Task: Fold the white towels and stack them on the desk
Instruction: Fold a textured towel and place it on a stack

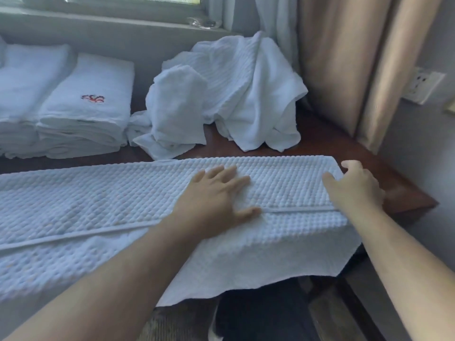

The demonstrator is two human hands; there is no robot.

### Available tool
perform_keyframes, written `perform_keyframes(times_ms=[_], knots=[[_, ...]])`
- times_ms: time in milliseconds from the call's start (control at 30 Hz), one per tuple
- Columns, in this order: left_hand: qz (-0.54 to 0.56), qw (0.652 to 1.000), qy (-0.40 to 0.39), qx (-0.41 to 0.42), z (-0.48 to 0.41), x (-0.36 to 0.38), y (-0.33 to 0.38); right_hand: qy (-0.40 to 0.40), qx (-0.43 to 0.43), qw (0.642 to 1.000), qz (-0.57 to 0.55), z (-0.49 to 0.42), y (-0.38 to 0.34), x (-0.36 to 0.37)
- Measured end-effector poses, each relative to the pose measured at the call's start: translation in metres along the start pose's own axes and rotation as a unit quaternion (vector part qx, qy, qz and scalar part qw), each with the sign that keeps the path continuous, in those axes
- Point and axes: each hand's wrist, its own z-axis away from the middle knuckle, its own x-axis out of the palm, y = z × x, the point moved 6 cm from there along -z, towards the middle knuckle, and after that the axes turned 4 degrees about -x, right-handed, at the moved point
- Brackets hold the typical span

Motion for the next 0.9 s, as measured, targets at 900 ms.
perform_keyframes(times_ms=[900], knots=[[0.026, 0.999, -0.033, 0.014, -0.014, 0.008, -0.003, -0.002, -0.020, 0.996, -0.087, -0.056, -0.025, 0.014]])
